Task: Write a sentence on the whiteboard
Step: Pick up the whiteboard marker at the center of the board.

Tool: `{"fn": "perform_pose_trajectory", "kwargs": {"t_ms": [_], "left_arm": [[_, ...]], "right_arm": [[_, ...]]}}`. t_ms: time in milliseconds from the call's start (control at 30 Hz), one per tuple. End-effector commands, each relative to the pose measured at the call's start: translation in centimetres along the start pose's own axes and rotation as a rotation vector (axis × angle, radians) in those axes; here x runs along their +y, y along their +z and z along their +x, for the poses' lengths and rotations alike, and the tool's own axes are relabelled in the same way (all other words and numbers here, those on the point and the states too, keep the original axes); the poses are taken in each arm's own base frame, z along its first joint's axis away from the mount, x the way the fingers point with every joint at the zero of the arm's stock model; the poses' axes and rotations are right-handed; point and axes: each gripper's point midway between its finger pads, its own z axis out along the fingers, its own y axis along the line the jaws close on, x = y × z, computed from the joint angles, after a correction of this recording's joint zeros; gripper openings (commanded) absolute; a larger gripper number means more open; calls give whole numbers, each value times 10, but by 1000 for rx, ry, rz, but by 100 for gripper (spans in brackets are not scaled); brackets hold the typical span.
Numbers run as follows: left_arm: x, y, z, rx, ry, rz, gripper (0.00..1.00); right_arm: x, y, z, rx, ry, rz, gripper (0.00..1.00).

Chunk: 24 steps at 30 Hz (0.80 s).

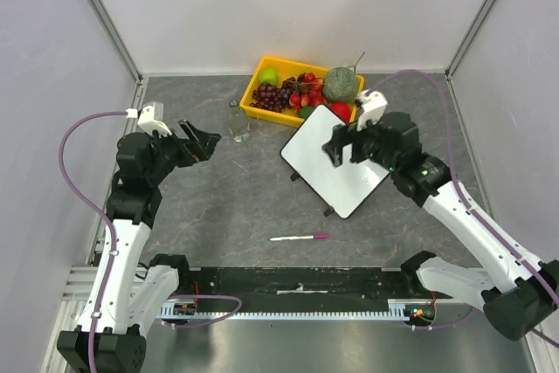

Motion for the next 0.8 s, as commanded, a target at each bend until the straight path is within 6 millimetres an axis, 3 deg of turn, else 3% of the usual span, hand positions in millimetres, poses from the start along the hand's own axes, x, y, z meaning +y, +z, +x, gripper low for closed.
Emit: {"fn": "perform_pose_trajectory", "kwargs": {"t_ms": [0, 233, 500, 600, 767], "left_arm": [[-15, -7, -2, 26, -3, 56, 100], [-44, -28, -28, 26, 61, 118, 100], [-85, -72, -61, -84, 154, 217, 100], [-95, -87, -70, -125, 174, 239, 100], [-110, -106, -79, -172, 203, 277, 100]], "right_arm": [[51, -5, 36, 141, -125, -129, 98], [122, -7, 117, 349, -428, -217, 98], [194, -22, 193, 441, -712, -341, 93], [209, -21, 212, 464, -787, -354, 89], [216, -5, 236, 493, -842, -322, 77]]}}
